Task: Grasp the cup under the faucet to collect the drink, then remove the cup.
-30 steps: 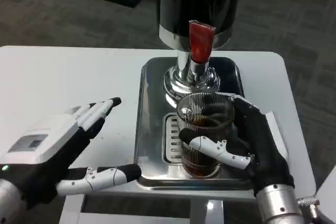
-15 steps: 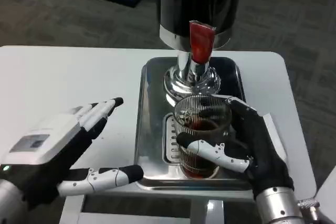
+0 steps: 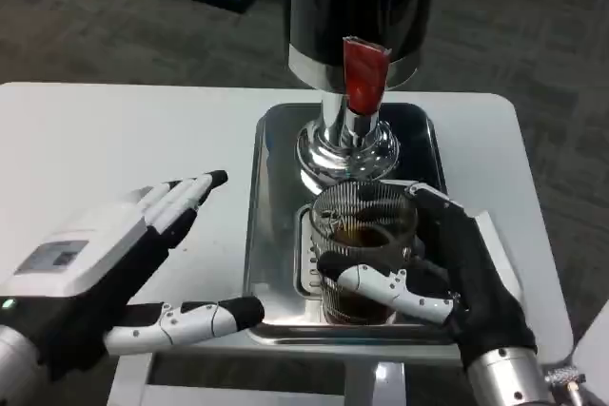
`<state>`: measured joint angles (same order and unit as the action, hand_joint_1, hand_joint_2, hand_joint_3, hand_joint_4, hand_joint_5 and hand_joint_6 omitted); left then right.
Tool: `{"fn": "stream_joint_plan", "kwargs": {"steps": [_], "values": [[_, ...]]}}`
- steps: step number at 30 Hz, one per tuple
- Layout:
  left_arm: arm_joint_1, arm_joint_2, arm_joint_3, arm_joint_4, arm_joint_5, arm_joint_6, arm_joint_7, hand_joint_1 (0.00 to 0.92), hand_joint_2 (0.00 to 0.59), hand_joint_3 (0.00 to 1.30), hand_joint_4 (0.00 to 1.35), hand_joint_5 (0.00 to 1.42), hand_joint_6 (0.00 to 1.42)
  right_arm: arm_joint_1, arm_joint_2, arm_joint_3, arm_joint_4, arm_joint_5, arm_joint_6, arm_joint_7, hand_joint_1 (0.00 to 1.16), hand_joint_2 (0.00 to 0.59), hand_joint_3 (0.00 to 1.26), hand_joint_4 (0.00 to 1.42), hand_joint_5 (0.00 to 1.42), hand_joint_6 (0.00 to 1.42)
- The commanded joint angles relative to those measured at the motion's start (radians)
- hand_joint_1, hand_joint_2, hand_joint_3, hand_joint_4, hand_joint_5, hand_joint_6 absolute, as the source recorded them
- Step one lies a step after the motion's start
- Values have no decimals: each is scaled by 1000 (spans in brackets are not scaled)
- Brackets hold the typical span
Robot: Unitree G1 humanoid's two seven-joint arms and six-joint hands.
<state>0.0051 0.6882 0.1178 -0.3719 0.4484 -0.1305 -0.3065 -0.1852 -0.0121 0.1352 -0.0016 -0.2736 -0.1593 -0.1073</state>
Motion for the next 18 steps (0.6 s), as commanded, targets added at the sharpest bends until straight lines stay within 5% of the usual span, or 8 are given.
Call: {"fn": "stream_joint_plan", "kwargs": {"steps": [1,18], "values": [[33,8,36,-38,-15,9,-23,0,65,0,0,0,0,14,12,13,-72,15,-6,13,900,156,647,683,884,998],[119,15,166,-134,-77,-3,-75,0,65,0,0,0,0,50,24,47,-193,19,40,60,883,162,647,683,893,1000]]}}
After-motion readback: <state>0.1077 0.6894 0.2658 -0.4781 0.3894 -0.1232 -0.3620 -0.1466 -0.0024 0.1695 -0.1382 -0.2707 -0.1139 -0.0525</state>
